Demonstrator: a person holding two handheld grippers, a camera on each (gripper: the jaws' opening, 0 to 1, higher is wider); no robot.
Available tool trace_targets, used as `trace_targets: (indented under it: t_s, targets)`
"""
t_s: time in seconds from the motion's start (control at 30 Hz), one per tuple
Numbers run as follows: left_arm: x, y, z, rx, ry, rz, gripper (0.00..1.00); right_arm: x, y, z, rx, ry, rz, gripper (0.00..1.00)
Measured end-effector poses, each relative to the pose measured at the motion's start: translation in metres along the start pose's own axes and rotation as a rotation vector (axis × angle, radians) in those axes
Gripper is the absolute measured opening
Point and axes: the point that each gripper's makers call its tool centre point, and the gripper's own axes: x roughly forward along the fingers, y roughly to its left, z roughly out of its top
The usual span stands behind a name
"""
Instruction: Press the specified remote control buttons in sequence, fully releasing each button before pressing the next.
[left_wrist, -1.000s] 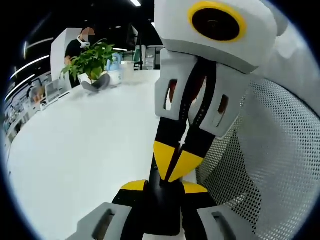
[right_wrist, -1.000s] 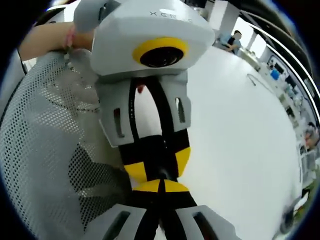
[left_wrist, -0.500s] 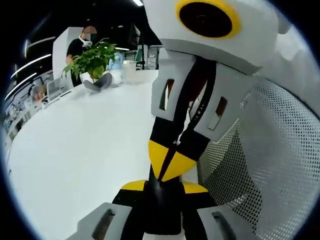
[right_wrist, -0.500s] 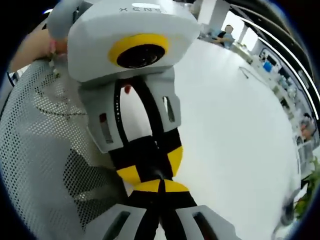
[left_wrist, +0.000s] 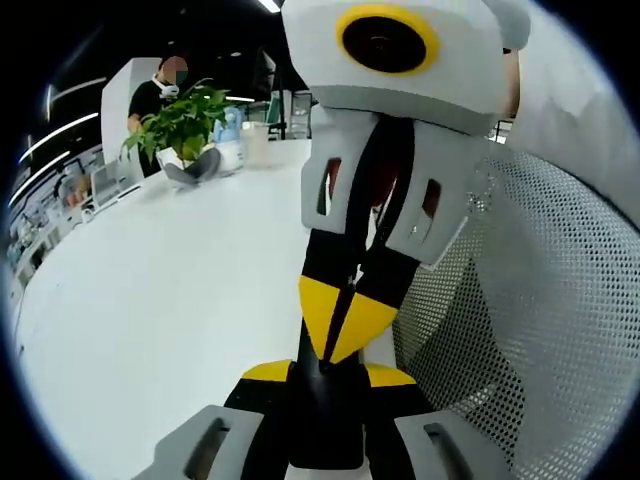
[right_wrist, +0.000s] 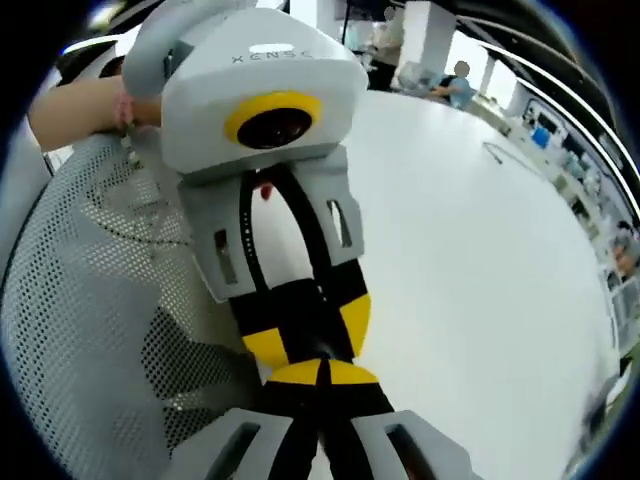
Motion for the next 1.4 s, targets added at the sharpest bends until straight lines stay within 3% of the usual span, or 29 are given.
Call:
trace_targets:
  t_s: [0.17,0.27,0.4,0.57,0.7,0.97,1.1,1.13,1.23,1.3,1.4]
  targets:
    - [0.0001,0.0001,-0.0003,0.004,0.002,-0.001,0.25,0.0031,-0.0021,0.0026,-0.043,0.01,-0.002,0.0]
    - [0.0002,0.0002,-0.0005,0.007,0.002,-0.003,0.25,0.004,-0.0009,0.0027,-0.153,0.024,0.017,0.0]
    - [0.0001,0.0001,-0.0002,0.007,0.002,-0.005,0.25,0.0045,-0.0004,0.0026,-0.22,0.052,0.052,0.0]
    - [0.0003,0.0003,0.0,0.0,0.0,0.002,0.25,0.0055,-0.001,0.0037,-0.223,0.082,0.076,0.0]
    - [0.0,0.0006,-0.0007,0.003,0.002,0.017,0.25,0.0056,0.0009,0.0033,-0.265,0.077,0.046,0.0]
    - [-0.0008,0.0015,-0.0004,-0.005,-0.007,0.035,0.25,0.0043,-0.0013,0.0049,-0.212,-0.074,-0.03,0.0]
    - [-0.0021,0.0021,-0.0016,-0.003,-0.015,0.029,0.25,0.0029,-0.0033,0.0052,-0.065,-0.183,-0.055,0.0]
    - [-0.0022,0.0022,-0.0005,-0.043,-0.043,0.02,0.25,0.0028,-0.0034,0.0063,-0.007,-0.222,-0.047,0.0]
    - [-0.0018,0.0015,-0.0004,-0.044,-0.029,0.029,0.25,0.0022,-0.0053,0.0061,0.008,-0.209,-0.016,0.0]
    - [-0.0011,0.0008,-0.0016,0.016,-0.006,0.037,0.25,0.0025,-0.0038,0.0061,0.009,-0.213,-0.014,0.0]
    - [-0.0019,0.0005,-0.0009,-0.002,-0.013,0.037,0.25,0.0022,-0.0018,0.006,-0.029,-0.217,-0.019,0.0]
